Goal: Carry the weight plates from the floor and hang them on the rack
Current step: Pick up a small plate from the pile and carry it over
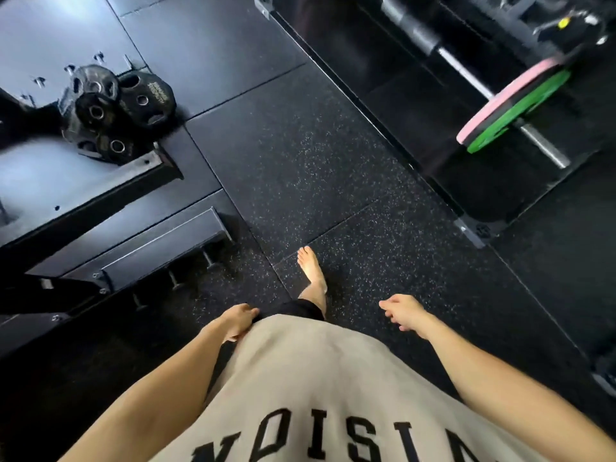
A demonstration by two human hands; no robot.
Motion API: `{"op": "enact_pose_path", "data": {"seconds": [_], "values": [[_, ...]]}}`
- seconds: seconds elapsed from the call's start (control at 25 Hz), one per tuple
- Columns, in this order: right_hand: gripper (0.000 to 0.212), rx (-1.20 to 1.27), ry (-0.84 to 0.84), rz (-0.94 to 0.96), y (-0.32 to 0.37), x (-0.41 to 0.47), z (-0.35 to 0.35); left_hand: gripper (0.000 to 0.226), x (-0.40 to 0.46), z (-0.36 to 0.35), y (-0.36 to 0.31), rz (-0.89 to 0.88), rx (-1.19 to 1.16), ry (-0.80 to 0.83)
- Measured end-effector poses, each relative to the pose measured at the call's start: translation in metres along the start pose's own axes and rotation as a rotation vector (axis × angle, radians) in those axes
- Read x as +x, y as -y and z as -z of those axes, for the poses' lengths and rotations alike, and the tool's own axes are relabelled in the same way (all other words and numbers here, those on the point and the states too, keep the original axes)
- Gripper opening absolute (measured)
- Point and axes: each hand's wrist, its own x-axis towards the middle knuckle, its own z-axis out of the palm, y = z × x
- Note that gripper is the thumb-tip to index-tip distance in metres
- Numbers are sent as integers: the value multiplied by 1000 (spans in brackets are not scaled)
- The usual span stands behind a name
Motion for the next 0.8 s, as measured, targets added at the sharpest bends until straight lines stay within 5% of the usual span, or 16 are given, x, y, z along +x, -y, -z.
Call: {"op": "enact_pose_path", "data": {"seconds": [0.36, 0.8], "values": [[18, -279, -3, 191, 310, 135, 113, 40, 99, 190, -174, -26, -208, -90], [18, -696, 188, 425, 687, 256, 107, 27, 178, 383, -267, 184, -514, -200]]}}
